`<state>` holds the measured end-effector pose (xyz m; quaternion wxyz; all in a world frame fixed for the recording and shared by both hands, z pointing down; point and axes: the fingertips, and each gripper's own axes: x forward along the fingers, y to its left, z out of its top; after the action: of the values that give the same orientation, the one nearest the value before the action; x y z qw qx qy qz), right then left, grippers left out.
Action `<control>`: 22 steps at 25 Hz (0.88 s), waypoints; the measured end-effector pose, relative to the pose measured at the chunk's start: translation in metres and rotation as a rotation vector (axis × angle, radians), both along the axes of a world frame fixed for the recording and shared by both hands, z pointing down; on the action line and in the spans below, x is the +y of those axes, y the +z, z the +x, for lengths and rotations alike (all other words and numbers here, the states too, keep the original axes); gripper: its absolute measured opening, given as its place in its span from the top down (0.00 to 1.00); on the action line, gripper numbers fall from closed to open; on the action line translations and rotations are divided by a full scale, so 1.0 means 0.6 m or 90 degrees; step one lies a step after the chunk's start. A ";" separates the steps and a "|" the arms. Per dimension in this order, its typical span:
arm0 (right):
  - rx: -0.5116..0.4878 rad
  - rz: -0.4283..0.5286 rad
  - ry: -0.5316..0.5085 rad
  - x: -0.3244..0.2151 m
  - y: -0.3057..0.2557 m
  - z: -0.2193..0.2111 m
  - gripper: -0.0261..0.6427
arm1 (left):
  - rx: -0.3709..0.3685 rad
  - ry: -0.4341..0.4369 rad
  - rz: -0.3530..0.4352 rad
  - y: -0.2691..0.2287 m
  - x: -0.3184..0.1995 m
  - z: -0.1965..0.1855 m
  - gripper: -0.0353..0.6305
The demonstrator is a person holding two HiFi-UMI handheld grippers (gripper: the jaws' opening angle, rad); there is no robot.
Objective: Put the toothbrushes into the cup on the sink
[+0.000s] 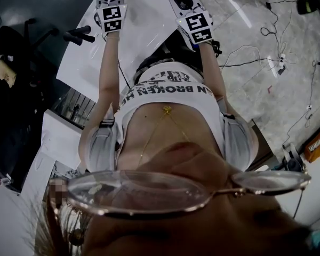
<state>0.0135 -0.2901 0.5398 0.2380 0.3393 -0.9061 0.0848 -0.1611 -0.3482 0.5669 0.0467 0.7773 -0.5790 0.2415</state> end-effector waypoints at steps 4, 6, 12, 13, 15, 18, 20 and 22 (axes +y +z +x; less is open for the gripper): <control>0.001 0.000 -0.007 0.001 -0.003 -0.004 0.91 | 0.002 0.002 0.000 -0.001 0.007 0.000 0.87; 0.002 0.001 -0.009 0.001 -0.003 -0.005 0.91 | -0.016 0.009 0.000 0.000 0.010 0.003 0.85; -0.004 0.006 -0.014 -0.003 -0.004 -0.011 0.91 | -0.021 0.005 -0.001 -0.007 0.023 0.002 0.79; -0.005 0.006 -0.016 -0.004 -0.005 -0.014 0.91 | -0.026 0.004 -0.002 -0.007 0.025 0.001 0.78; -0.007 0.005 -0.021 -0.006 -0.007 -0.019 0.91 | -0.030 0.002 -0.011 -0.002 0.033 0.001 0.76; -0.008 0.004 -0.028 -0.008 -0.007 -0.027 0.91 | -0.012 -0.006 -0.022 -0.002 0.049 0.004 0.76; -0.010 0.004 -0.033 -0.008 -0.009 -0.031 0.91 | 0.010 -0.013 -0.023 -0.010 0.061 0.009 0.77; -0.012 0.004 -0.040 -0.009 -0.011 -0.034 0.91 | 0.046 -0.022 -0.021 -0.018 0.071 0.014 0.82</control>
<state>-0.0072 -0.2953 0.5334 0.2312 0.3108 -0.9187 0.0775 -0.1527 -0.3056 0.5564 0.0848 0.7745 -0.5864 0.2216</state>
